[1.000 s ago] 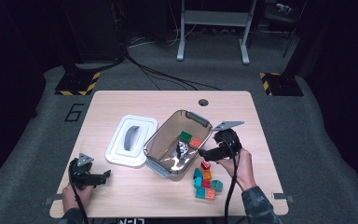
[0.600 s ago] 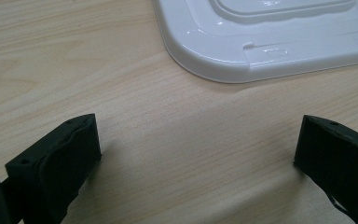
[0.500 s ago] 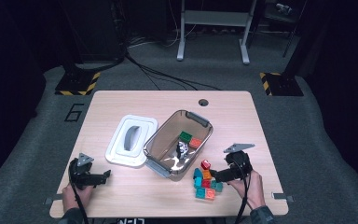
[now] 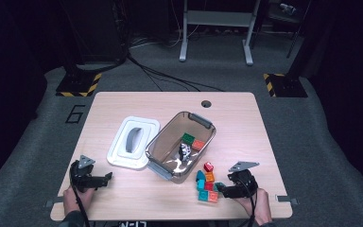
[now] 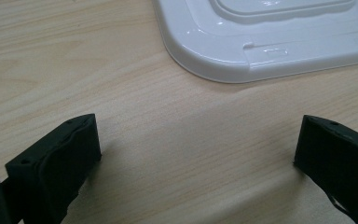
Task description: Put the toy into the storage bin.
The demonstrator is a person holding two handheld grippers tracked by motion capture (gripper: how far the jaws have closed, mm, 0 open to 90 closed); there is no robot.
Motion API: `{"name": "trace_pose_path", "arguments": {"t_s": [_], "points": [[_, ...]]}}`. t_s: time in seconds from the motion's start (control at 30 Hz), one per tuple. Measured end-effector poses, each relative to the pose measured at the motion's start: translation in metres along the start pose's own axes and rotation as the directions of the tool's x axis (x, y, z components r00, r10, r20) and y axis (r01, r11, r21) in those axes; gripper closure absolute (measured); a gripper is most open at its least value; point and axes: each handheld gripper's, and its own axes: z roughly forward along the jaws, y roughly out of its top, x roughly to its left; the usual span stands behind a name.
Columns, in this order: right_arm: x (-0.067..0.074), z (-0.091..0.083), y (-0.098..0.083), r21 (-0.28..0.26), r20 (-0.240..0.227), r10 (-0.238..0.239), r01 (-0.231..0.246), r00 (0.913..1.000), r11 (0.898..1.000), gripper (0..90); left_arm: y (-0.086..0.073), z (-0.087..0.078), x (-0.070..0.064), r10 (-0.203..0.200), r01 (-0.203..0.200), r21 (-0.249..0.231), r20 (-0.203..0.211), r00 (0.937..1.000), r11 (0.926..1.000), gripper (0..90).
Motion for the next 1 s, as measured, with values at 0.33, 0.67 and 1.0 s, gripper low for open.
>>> {"name": "trace_pose_path", "arguments": {"t_s": [0.33, 0.67, 1.0], "points": [[0.001, 0.007, -0.002, 0.053, -0.028, -0.049, 0.051, 0.9984, 0.997, 57.3, 0.000, 0.001, -0.001, -0.010, 0.010, -0.008, -0.001, 0.9999, 0.9999, 0.0], [0.001, 0.012, 0.003, 0.073, -0.003, -0.086, 0.086, 0.9963, 0.994, 45.1, 0.000, 0.000, 0.000, -0.008, 0.008, -0.001, 0.002, 1.0000, 1.0000, 0.0], [-0.003, 0.026, 0.013, 0.111, -0.002, -0.134, 0.133, 0.9910, 0.985, 46.1, 0.000, 0.000, -0.001, -0.010, 0.010, -0.007, -0.002, 0.9999, 0.9999, 0.0]]}}
